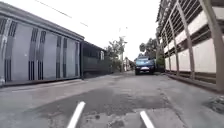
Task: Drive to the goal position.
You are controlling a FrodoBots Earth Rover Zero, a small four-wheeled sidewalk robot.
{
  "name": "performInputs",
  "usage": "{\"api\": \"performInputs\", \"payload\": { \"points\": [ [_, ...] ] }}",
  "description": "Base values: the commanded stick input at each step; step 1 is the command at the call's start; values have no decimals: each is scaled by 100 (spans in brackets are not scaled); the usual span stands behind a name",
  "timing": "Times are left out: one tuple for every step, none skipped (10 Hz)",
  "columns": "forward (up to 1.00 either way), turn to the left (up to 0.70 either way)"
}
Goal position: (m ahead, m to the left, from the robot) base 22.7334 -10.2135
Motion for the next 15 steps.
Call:
{"api": "performInputs", "payload": {
  "points": [
    [70, 0],
    [70, 0],
    [70, 0],
    [70, 0],
    [70, 0],
    [70, 0],
    [70, 0],
    [70, 0],
    [70, 0],
    [70, 0],
    [70, 0],
    [70, 0],
    [70, 0],
    [70, 0],
    [70, 0]
  ]
}}
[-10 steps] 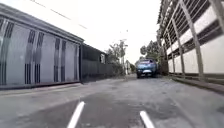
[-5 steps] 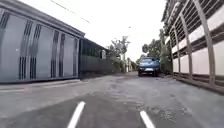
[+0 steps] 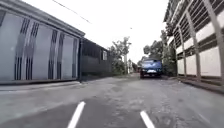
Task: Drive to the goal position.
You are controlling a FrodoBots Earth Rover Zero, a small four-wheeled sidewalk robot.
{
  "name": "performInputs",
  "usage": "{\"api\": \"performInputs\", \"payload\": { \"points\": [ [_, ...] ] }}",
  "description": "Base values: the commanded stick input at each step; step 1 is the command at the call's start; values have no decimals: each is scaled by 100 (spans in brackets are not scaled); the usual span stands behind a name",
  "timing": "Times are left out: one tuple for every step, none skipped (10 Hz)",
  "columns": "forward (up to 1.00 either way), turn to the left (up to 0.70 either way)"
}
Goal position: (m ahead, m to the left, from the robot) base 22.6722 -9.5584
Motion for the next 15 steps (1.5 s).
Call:
{"api": "performInputs", "payload": {
  "points": [
    [70, -4],
    [70, -35],
    [70, -35],
    [70, -35],
    [70, -35],
    [70, -35],
    [70, 0],
    [70, 0],
    [70, 0],
    [70, 0],
    [70, 0],
    [70, 0],
    [70, 0],
    [70, 0],
    [70, 0]
  ]
}}
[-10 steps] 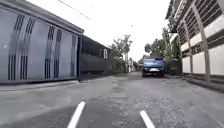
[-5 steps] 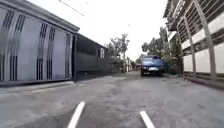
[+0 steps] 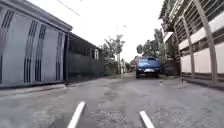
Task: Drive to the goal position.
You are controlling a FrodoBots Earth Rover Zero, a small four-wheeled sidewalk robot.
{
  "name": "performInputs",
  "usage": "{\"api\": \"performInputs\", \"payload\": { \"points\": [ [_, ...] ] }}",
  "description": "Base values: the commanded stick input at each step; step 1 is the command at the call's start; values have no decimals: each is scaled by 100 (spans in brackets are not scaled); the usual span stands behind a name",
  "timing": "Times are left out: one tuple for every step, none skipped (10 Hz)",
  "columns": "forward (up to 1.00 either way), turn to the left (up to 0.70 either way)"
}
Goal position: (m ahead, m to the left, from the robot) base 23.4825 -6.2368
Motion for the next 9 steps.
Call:
{"api": "performInputs", "payload": {
  "points": [
    [70, 0],
    [70, 0],
    [70, 0],
    [70, 0],
    [70, 0],
    [70, 0],
    [70, 0],
    [70, 0],
    [70, 0]
  ]
}}
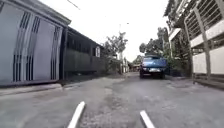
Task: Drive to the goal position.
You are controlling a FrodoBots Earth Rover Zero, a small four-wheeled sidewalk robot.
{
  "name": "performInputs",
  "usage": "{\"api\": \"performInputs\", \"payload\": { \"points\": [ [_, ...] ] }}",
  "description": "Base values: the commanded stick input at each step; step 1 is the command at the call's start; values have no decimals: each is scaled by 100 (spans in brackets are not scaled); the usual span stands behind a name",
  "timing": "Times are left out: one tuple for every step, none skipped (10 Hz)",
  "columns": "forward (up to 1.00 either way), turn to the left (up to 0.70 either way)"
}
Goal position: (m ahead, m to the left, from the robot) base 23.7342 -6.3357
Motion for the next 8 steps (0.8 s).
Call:
{"api": "performInputs", "payload": {
  "points": [
    [70, -11],
    [70, -30],
    [70, -35],
    [70, -35],
    [70, -35],
    [70, -32],
    [70, -11],
    [70, 0]
  ]
}}
